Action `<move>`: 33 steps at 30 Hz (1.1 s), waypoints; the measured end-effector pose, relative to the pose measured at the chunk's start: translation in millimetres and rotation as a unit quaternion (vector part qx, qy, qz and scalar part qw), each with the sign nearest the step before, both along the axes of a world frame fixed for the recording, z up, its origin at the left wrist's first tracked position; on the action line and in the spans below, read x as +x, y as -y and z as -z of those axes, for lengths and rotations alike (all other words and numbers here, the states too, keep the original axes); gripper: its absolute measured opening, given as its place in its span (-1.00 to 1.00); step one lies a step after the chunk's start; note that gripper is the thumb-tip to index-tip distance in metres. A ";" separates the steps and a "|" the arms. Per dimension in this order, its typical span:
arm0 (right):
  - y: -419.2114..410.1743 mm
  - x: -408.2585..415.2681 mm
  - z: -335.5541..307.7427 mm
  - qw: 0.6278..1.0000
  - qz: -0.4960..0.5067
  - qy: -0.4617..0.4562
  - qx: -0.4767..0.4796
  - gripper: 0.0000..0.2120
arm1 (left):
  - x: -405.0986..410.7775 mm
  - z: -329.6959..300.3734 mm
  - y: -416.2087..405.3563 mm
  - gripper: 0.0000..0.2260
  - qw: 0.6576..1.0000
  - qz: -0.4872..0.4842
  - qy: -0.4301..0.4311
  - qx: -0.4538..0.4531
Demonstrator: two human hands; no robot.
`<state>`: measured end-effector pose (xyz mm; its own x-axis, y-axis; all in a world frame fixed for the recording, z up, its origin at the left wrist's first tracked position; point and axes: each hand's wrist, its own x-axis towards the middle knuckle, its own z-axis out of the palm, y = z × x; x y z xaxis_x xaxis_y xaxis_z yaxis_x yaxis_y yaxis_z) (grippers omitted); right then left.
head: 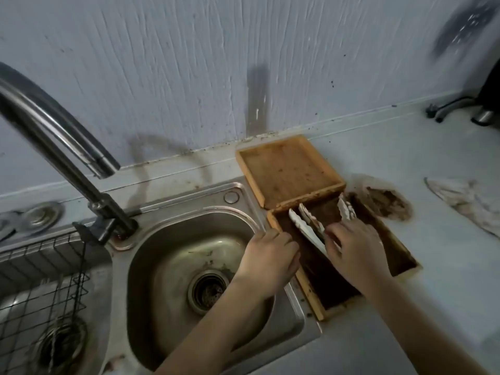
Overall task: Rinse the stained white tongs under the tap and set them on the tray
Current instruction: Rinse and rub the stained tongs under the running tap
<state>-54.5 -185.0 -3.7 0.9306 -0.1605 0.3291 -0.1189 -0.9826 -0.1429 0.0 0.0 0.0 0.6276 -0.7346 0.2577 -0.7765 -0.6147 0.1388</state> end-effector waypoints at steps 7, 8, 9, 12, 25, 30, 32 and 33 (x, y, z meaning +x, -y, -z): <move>0.3 -5.1 21.4 0.991 0.046 -0.104 -0.067 -0.73 | 4.1 17.6 3.9 -0.69 0.995 0.033 -0.065 0.074; 0.3 -4.9 22.4 0.991 0.048 -0.104 -0.067 -0.75 | 4.5 17.1 2.9 -0.70 0.994 0.036 -0.072 0.076; -0.4 -4.8 23.0 0.992 0.045 -0.102 -0.065 -0.78 | 5.2 16.9 1.9 -0.70 0.994 0.036 -0.078 0.073; -4.9 -5.8 16.4 0.996 0.036 -0.073 -0.044 -0.84 | 6.6 11.2 -1.8 -0.72 0.994 0.036 -0.083 0.059; -72.4 25.2 -72.5 0.921 -0.093 0.148 0.347 -0.92 | 22.1 -49.6 -79.4 -0.79 0.974 -0.070 -0.031 -0.215; -123.9 50.8 -72.6 0.704 -0.028 -0.013 0.710 -0.90 | 26.5 -51.8 -134.6 -0.69 0.942 -0.196 -0.005 -0.273; -141.2 63.7 -66.3 0.635 -0.022 -0.045 0.771 -0.89 | 29.0 -49.2 -156.0 -0.63 0.919 -0.266 0.032 -0.290; -150.7 69.9 -62.7 0.611 -0.024 -0.060 0.789 -0.87 | 30.4 -47.4 -167.2 -0.60 0.900 -0.300 0.043 -0.313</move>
<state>15.4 -34.3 59.1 0.9491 -0.1604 -0.2712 -0.1984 0.3642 -0.9099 30.4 167.2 47.4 0.8206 0.0353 0.5704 -0.3558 -0.7495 0.5583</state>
